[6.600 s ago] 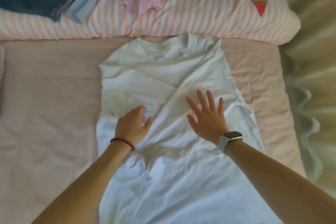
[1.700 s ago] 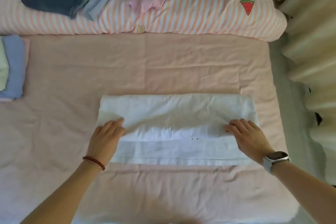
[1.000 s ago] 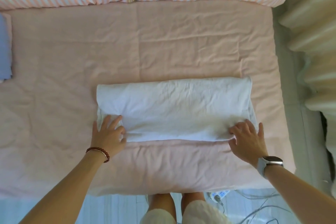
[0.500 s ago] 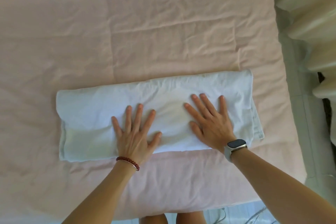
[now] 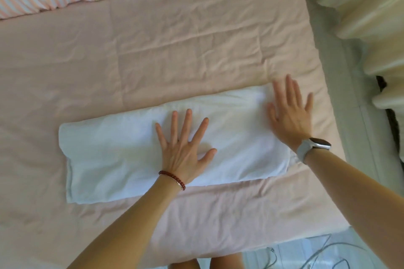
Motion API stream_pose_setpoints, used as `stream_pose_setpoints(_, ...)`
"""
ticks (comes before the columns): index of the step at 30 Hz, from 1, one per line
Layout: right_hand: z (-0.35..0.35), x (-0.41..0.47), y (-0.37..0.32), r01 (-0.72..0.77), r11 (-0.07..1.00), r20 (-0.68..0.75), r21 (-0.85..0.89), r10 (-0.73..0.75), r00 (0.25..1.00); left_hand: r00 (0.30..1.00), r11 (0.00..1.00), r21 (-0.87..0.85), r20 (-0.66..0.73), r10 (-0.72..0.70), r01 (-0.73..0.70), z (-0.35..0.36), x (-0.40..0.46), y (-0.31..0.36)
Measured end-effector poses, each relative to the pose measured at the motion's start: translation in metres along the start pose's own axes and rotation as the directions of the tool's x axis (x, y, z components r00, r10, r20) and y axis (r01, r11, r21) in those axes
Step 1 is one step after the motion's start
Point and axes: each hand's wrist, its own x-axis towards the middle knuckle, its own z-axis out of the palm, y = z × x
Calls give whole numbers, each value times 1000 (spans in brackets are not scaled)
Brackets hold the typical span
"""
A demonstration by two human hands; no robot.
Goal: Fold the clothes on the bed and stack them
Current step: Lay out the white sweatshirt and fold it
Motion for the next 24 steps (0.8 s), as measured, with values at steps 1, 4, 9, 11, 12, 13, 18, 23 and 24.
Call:
stream_pose_setpoints(1, 0, 7, -11, 90, 995, -5, -39, -90, 996, 1000, 1000, 9, 11, 4, -4, 1, 7, 5)
stream_pose_setpoints(4, 16, 23, -27, 240, 961, 98, -140, -227, 969, 996, 998, 45, 74, -44, 41, 11, 20, 9)
stream_pose_setpoints(9, 25, 32, -18, 154, 988, 69, 10, -155, 986, 985, 992, 108, 152, -86, 70, 23, 24, 5)
stream_pose_setpoints(11, 18, 19, -14, -41, 971, -36, 235, 50, 998, 982, 993, 105, 172, -79, 61, 19, 24, 6)
stream_pose_setpoints(12, 14, 10, -10, -169, 928, -40, 331, 193, 980, 983, 995, 84, 173, -65, 51, 15, 23, 8)
stream_pose_setpoints(13, 11, -1, -6, -276, 881, -1, 385, 300, 954, 987, 998, 57, 158, -45, 36, 10, 19, 10)
stream_pose_setpoints(18, -5, -44, 15, -476, 704, 336, 527, 343, 877, 993, 997, 31, 92, 69, -73, 5, -23, 14)
stream_pose_setpoints(23, -28, -56, -12, -442, 535, 407, 720, 190, 893, 937, 996, 58, 337, -89, 74, 14, -30, 6)
stream_pose_setpoints(24, -37, -57, -24, -401, 514, 387, 758, 141, 911, 930, 997, 43, 361, -75, 64, 17, -28, 3)
